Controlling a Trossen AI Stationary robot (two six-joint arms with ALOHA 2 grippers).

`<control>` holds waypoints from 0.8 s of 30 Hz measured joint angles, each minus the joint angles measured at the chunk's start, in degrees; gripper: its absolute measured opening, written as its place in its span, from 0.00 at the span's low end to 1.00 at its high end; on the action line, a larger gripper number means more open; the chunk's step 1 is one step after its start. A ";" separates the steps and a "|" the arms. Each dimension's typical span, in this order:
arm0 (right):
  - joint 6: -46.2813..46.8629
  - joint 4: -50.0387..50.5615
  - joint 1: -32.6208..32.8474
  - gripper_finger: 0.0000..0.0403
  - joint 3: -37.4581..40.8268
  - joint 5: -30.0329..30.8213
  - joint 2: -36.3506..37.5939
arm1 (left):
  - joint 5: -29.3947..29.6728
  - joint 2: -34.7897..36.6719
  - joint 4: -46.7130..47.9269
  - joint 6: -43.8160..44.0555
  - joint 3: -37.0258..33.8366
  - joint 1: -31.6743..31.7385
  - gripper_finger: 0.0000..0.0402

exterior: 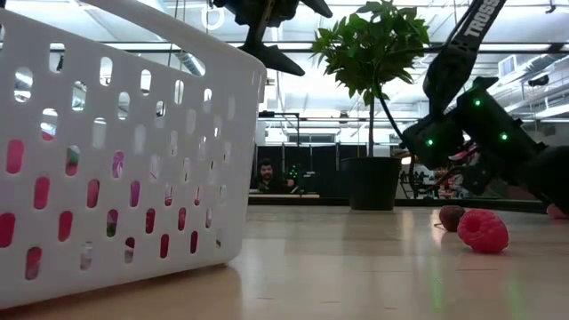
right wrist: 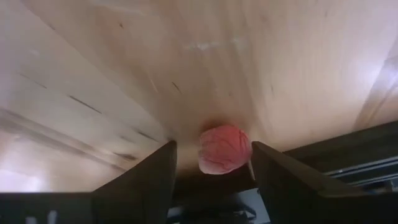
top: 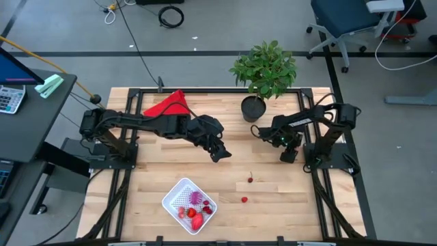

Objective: Pick and placing Produce into tupperware
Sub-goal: Put the peach in the basket

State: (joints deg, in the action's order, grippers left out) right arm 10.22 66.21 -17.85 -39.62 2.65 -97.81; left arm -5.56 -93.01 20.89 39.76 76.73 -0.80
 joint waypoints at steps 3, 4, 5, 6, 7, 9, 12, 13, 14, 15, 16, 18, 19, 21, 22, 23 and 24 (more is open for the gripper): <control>-0.06 -0.12 0.00 0.53 0.02 -0.16 -0.45 | 0.00 0.00 0.12 -0.10 0.00 -0.01 0.97; -0.20 -0.17 0.00 0.52 0.04 -0.37 -0.47 | 0.00 0.00 0.21 -0.10 0.00 -0.02 0.97; -0.24 -0.25 0.00 0.51 0.06 -0.62 -0.47 | 0.00 0.00 0.23 -0.10 0.00 0.00 0.97; -0.34 -0.30 0.00 0.50 0.07 -0.82 -0.47 | 0.00 0.00 0.24 -0.13 0.00 0.00 0.97; -0.38 -0.31 0.00 0.48 0.07 -0.97 -0.47 | 0.00 0.00 0.28 -0.27 0.00 0.00 0.97; -0.39 -0.36 0.01 0.43 0.08 -1.16 -0.47 | 0.02 0.00 0.29 -0.52 0.00 0.00 0.97; -0.39 -0.66 0.05 0.33 0.11 -1.64 -0.47 | 0.01 -0.02 0.32 -0.56 0.00 0.00 0.97; -0.39 -0.79 0.04 0.30 0.11 -1.80 -0.47 | 0.01 -0.02 0.32 -0.56 0.00 0.00 0.97; -0.39 -0.92 0.04 0.26 0.11 -1.95 -0.47 | 0.00 -0.02 0.32 -0.56 0.00 0.00 0.97; -0.39 -1.02 0.07 0.23 0.13 -2.04 -0.47 | 0.00 -0.02 0.32 -0.56 0.00 0.00 0.97; -0.39 -1.15 0.04 0.21 0.13 -2.29 -0.47 | 0.02 -0.02 0.33 -0.55 0.00 0.00 0.97; -0.02 -1.37 0.04 0.17 0.00 -2.96 -0.45 | 0.02 -0.04 0.32 -0.54 0.00 0.00 0.97; 0.34 -1.46 0.02 0.15 -0.19 -3.17 -0.33 | 0.01 -0.04 0.33 -0.51 0.00 0.00 0.97; 1.30 -1.79 0.02 0.15 -1.03 -3.55 0.34 | 0.00 -0.04 0.32 -0.21 0.00 0.00 0.97; 1.87 -1.99 0.02 0.15 -1.55 -3.99 0.84 | 0.00 -0.05 0.34 0.13 0.00 0.00 0.97; 2.13 -1.99 0.02 0.15 -2.17 -4.35 1.40 | 0.00 -0.07 0.34 0.50 0.00 0.00 0.97; 2.21 -2.07 0.02 0.15 -2.91 -4.79 2.14 | 0.00 -0.07 0.34 1.03 0.00 0.00 0.97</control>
State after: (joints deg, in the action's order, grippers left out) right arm 12.43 64.14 -17.82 -42.53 -2.13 -95.67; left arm -5.56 -93.08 21.23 40.80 76.73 -0.80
